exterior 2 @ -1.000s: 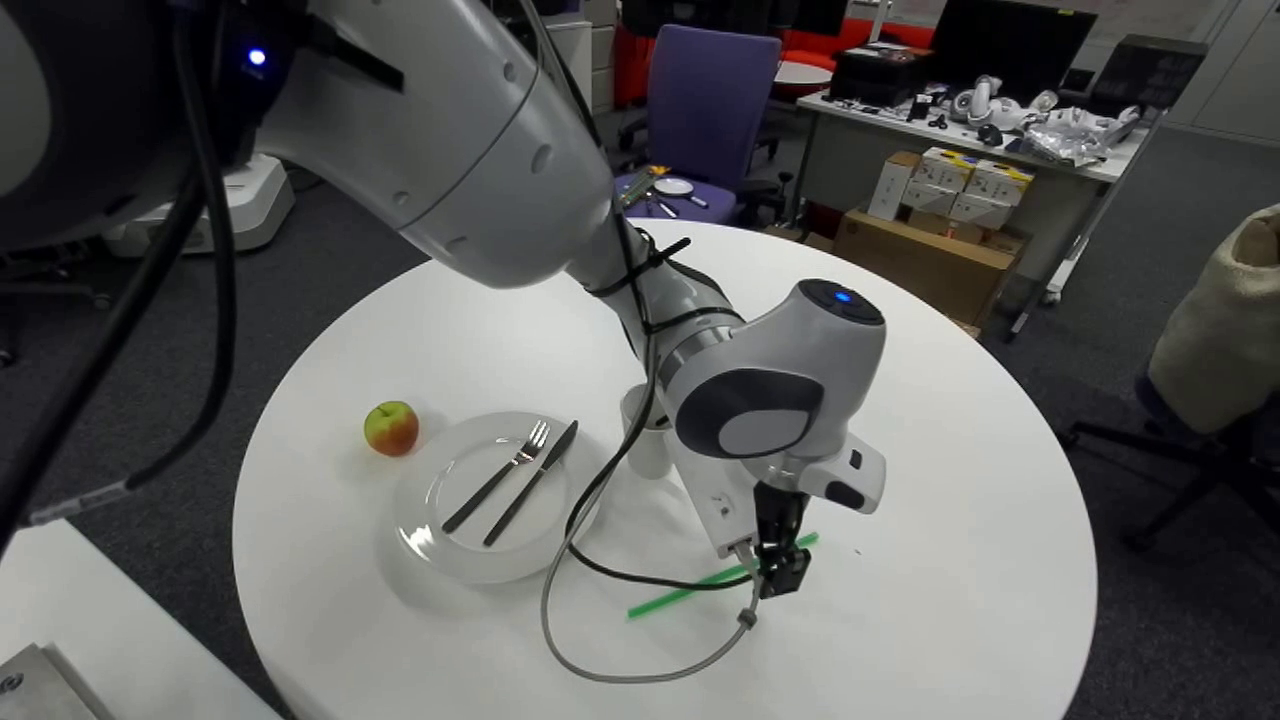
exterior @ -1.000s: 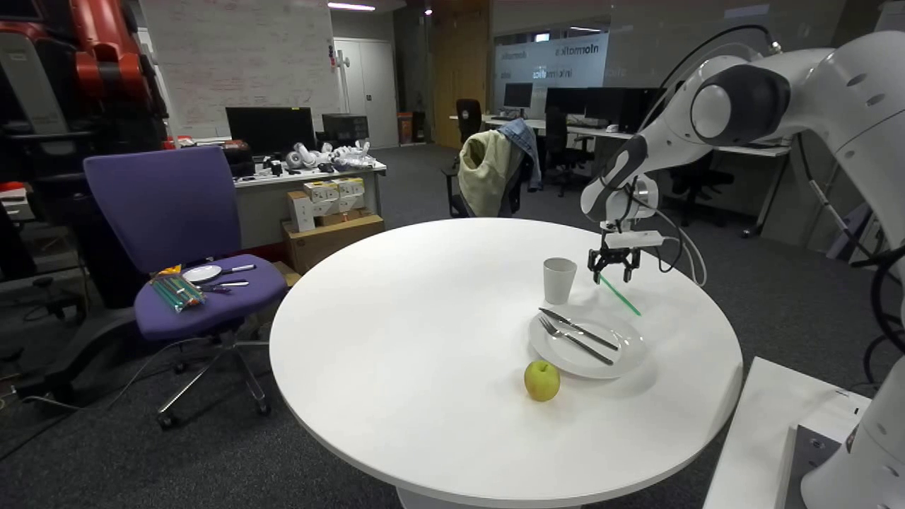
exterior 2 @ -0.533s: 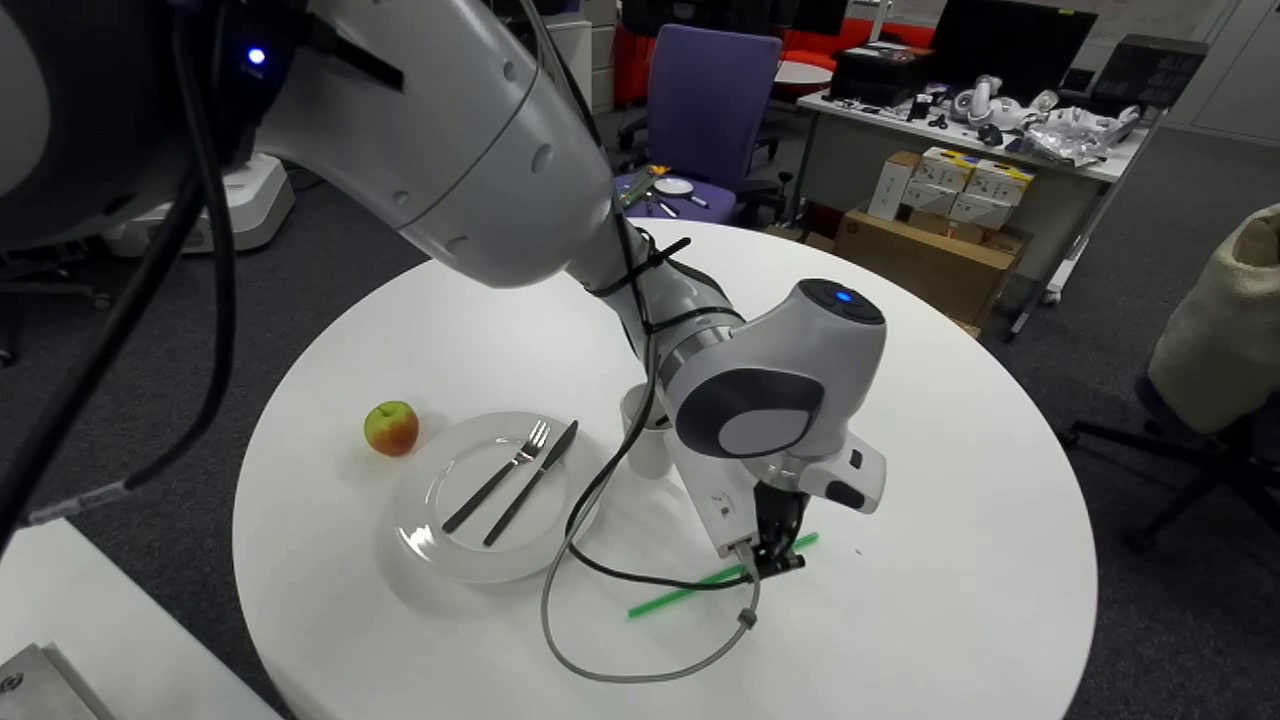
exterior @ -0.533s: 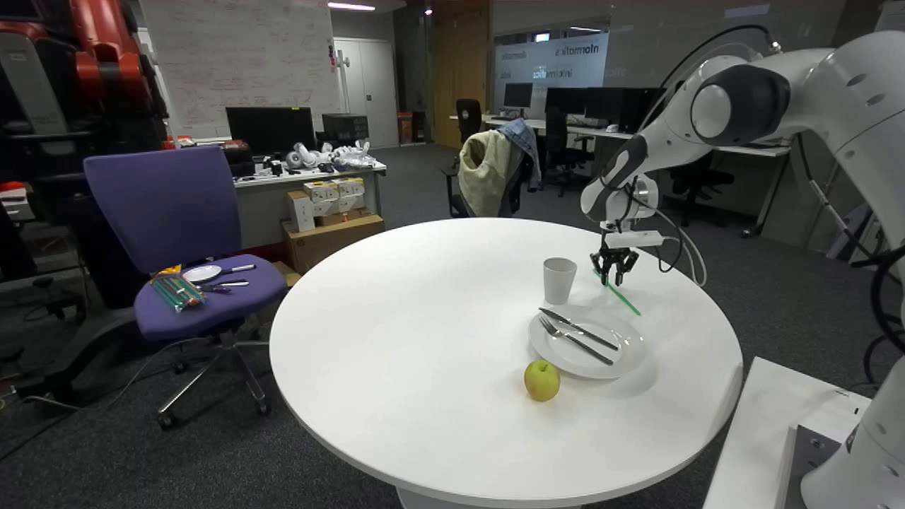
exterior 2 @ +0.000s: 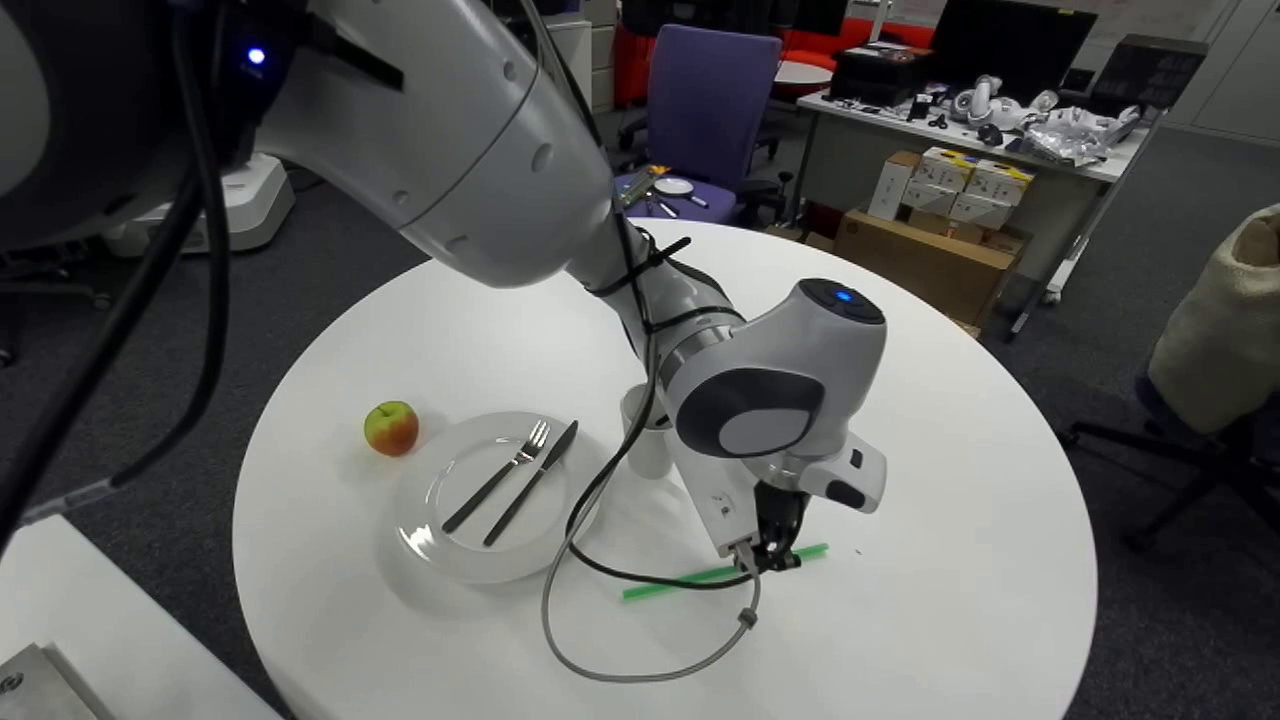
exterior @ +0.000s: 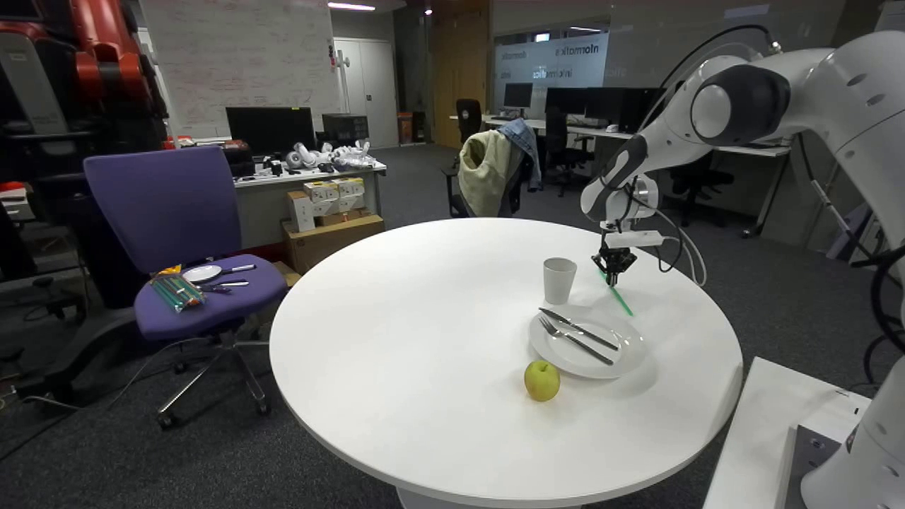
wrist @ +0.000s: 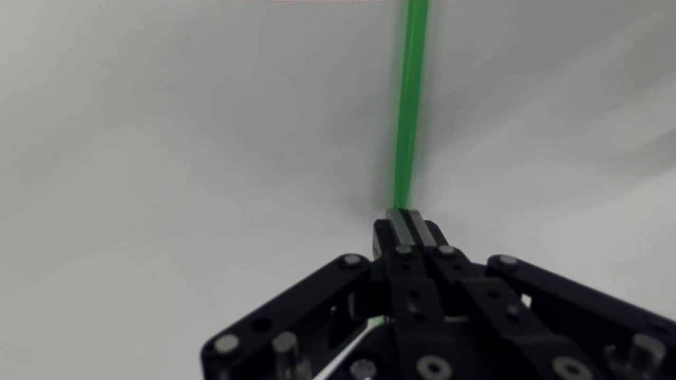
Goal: Put the green straw in the cup
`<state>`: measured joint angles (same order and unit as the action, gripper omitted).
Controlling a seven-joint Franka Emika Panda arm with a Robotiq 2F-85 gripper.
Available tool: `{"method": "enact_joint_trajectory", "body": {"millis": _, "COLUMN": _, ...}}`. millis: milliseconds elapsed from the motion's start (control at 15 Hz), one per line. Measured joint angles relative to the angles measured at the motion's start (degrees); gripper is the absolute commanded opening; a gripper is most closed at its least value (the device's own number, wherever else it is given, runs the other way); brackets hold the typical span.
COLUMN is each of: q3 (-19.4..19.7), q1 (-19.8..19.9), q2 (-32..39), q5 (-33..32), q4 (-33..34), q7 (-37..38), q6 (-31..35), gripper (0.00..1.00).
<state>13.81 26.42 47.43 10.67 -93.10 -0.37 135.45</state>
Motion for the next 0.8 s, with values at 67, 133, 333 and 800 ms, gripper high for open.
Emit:
{"method": "enact_joint_trajectory", "body": {"millis": 67, "q3": 0.00, "q1": 0.00, "q2": 0.00, "q5": 0.00, "q4": 0.00, "q7": 0.00, "q6": 0.00, "gripper": 0.02}}
{"method": "enact_joint_trajectory", "body": {"millis": 133, "q3": 0.00, "q1": 0.01, "q2": 0.00, "q5": 0.00, "q4": 0.00, "q7": 0.00, "q6": 0.00, "gripper": 0.00}}
{"method": "enact_joint_trajectory", "body": {"millis": 333, "q3": 0.00, "q1": 0.09, "q2": -0.05, "q5": 0.00, "q4": 0.01, "q7": 0.00, "q6": 0.00, "gripper": 0.00}}
{"method": "enact_joint_trajectory", "body": {"millis": 800, "q3": 0.06, "q1": 0.87, "q2": -4.02, "q5": 0.00, "q4": -0.03, "q7": -0.04, "q6": 0.03, "gripper": 0.01}}
